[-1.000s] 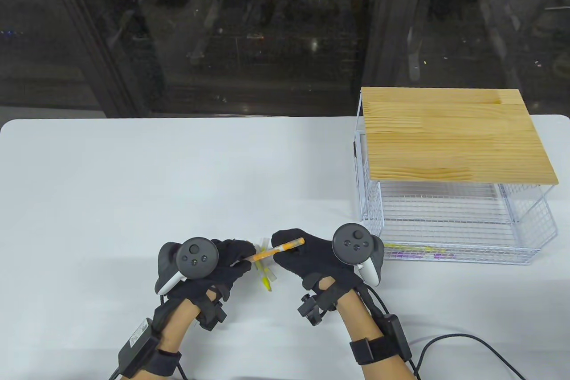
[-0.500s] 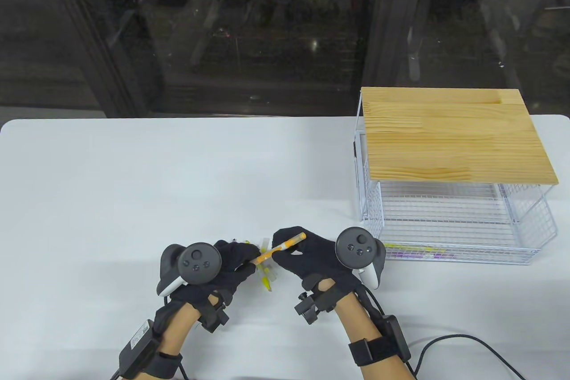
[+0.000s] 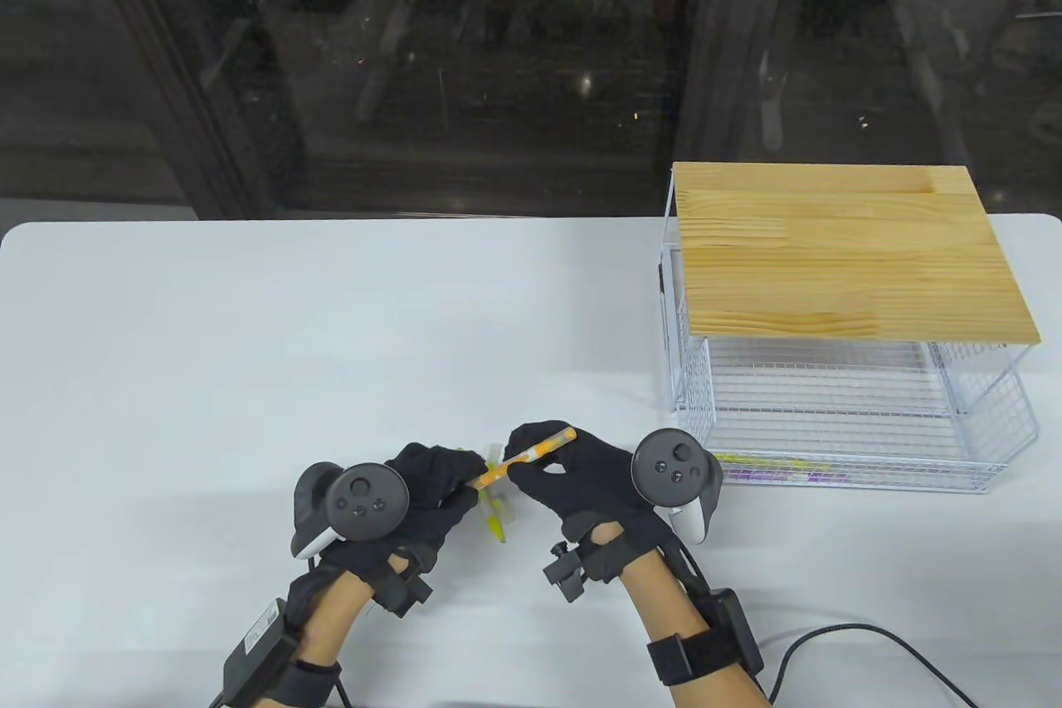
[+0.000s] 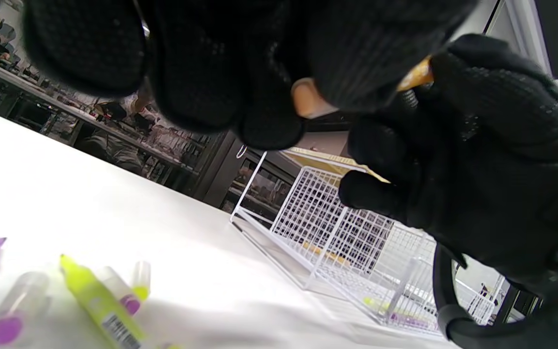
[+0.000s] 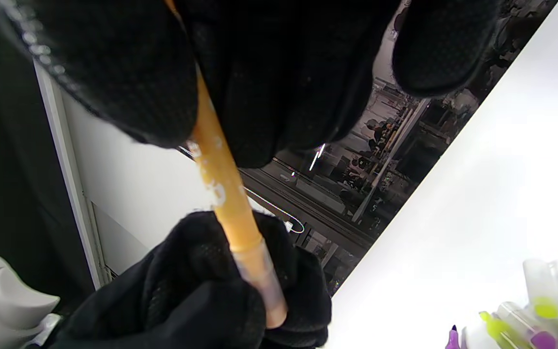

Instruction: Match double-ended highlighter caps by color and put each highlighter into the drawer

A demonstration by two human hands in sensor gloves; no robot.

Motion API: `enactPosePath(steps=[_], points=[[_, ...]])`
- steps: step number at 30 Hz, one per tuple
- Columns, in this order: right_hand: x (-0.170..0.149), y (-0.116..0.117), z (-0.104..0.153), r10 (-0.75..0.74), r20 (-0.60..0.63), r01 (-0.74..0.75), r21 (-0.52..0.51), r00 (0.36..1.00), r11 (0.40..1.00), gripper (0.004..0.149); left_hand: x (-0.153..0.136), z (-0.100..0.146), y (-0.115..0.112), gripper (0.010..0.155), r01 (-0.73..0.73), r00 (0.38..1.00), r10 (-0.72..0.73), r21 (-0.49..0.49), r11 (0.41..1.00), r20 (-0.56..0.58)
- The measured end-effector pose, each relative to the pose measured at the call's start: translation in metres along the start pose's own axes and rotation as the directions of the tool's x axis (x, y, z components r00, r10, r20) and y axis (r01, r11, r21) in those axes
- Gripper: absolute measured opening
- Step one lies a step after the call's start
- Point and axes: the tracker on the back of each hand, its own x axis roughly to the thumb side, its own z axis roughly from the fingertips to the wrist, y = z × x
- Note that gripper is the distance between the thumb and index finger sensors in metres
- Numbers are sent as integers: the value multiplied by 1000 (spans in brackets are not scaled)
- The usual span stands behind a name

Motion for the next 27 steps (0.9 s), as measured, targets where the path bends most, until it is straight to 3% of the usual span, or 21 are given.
enactPosePath(steps=[8,12,16,27], points=[[1,3,1,55,-1,-55,-24,998,998,45,-3,-2,-4,48,-13,1000,13,-8,1000,-10],[2,4,2,19,-17,-20,-17,1000,1000,46,-2,-2,-1,47,-18,1000,19,37,999,-17],[-1,4,1,-10,-36,10,-10,999,1000,46,-1,-3,-3,49,-7,1000,7,-1,1000,-28],[-2,-9,-1,83,-61,-84,-14,995,996,47,-25,0,10,49,109,979,-105,17,994,-176]])
